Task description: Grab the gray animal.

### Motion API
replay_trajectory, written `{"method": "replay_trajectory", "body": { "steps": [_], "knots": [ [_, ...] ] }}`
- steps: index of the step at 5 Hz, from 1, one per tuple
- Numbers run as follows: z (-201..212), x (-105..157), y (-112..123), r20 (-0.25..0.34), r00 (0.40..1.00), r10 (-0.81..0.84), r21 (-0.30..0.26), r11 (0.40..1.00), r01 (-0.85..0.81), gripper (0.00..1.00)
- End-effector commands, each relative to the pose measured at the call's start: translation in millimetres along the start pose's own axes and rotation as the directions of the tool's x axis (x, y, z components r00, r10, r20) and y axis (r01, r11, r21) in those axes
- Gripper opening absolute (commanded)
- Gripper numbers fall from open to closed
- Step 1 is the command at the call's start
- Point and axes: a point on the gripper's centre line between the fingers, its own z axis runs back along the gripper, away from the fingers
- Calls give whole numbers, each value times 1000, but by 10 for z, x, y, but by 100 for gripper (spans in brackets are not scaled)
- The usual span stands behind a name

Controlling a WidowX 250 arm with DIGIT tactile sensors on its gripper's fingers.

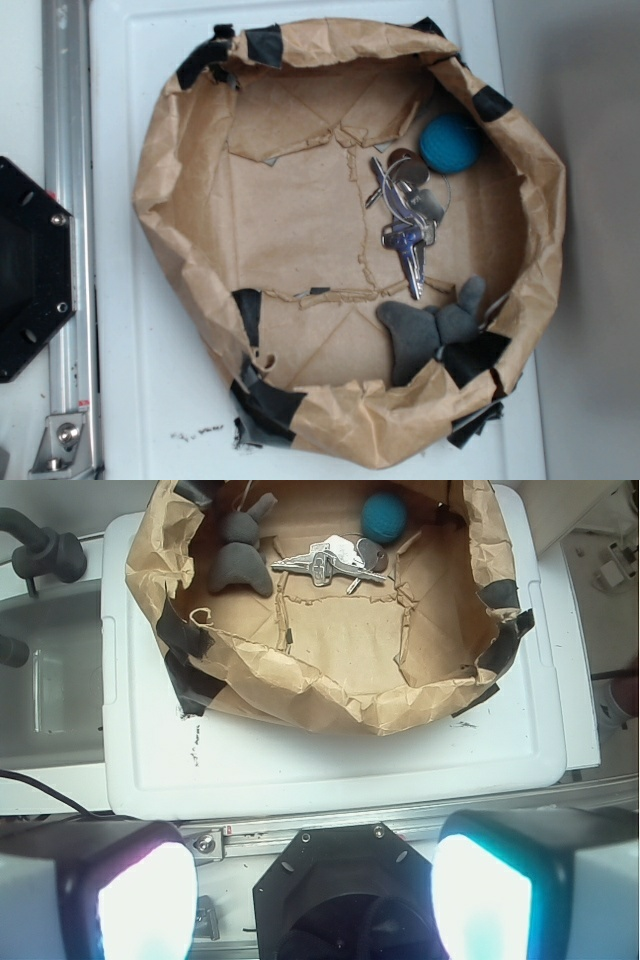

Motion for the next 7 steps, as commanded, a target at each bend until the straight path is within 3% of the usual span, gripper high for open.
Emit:
{"method": "replay_trajectory", "body": {
  "steps": [1, 2, 3, 4, 6, 7],
  "knots": [
    [0, 0, 0, 0, 1000, 0, 0, 1000, 0, 100],
    [-260, 400, 59, 187, 982, -9, -85, 996, 26, 100],
    [-530, 775, -25, 276, 954, -120, -166, 971, 170, 100],
    [-773, 1084, -16, 278, 953, -120, -102, 983, 154, 100],
    [-1334, 1499, -13, 267, 946, -183, -70, 976, 208, 100],
    [-1524, 1617, -316, 284, 925, -252, -60, 958, 279, 100]
  ]
}}
